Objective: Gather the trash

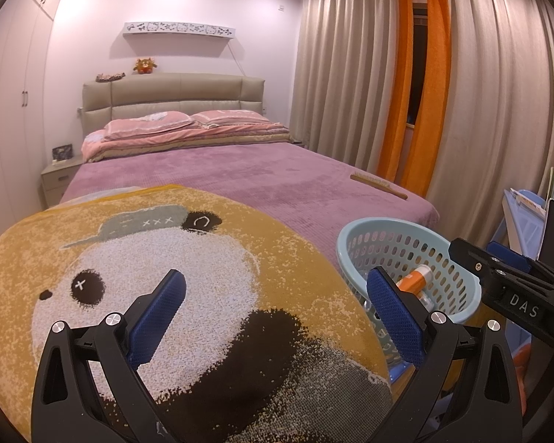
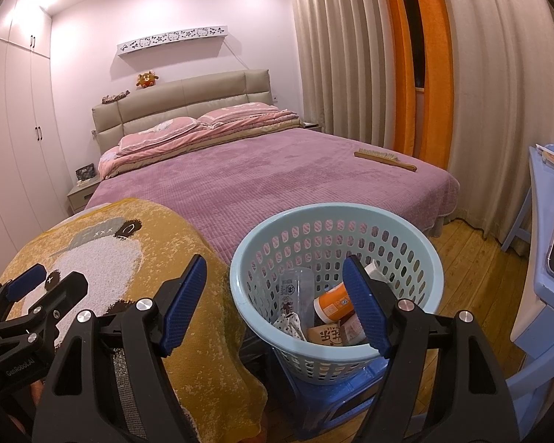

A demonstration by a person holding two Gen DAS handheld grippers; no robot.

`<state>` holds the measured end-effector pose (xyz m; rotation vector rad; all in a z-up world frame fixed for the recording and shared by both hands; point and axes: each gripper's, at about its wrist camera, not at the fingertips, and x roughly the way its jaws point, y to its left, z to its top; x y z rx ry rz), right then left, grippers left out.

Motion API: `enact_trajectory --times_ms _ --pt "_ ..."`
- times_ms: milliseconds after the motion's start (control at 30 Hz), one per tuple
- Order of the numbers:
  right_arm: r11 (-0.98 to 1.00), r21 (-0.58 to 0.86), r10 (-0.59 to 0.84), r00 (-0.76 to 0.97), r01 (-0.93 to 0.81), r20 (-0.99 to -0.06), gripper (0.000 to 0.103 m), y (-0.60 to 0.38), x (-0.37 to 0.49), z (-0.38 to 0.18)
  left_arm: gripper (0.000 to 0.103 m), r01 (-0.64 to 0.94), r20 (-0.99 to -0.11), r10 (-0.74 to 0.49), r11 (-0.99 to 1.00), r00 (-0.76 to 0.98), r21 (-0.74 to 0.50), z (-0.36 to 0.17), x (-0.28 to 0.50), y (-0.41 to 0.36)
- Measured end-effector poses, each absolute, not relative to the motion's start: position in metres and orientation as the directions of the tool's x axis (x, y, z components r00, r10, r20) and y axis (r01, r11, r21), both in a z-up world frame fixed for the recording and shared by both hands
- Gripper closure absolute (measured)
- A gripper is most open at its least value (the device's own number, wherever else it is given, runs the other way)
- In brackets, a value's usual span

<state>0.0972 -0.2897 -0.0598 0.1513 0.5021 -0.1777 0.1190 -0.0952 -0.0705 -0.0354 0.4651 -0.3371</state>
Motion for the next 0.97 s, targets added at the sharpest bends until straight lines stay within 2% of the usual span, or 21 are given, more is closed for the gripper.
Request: enact_trajectory --times_ms 500,667,967 --pt "0.974 0.096 -0.132 0.861 0.204 -0.491 0.031 -0.293 0.099 -0.061 0.008 0.3 -0.425 -0.313 0.949 0.849 -0.099 -0.067 0.116 -0.091" --pt "0.974 0.095 -0.133 0.862 0.204 -0.49 0.031 -0.294 0.099 -0.061 0.008 0.235 -0.386 -0.225 0.972 0.895 -0.02 -0.063 0.11 -0.093" --pt "0.974 0.088 -0.142 0.866 0.208 -0.48 0.031 -0.294 0.096 -0.049 0.008 0.255 -0.41 -0.248 0.966 0.878 -0.038 -0.059 0.113 -0.09"
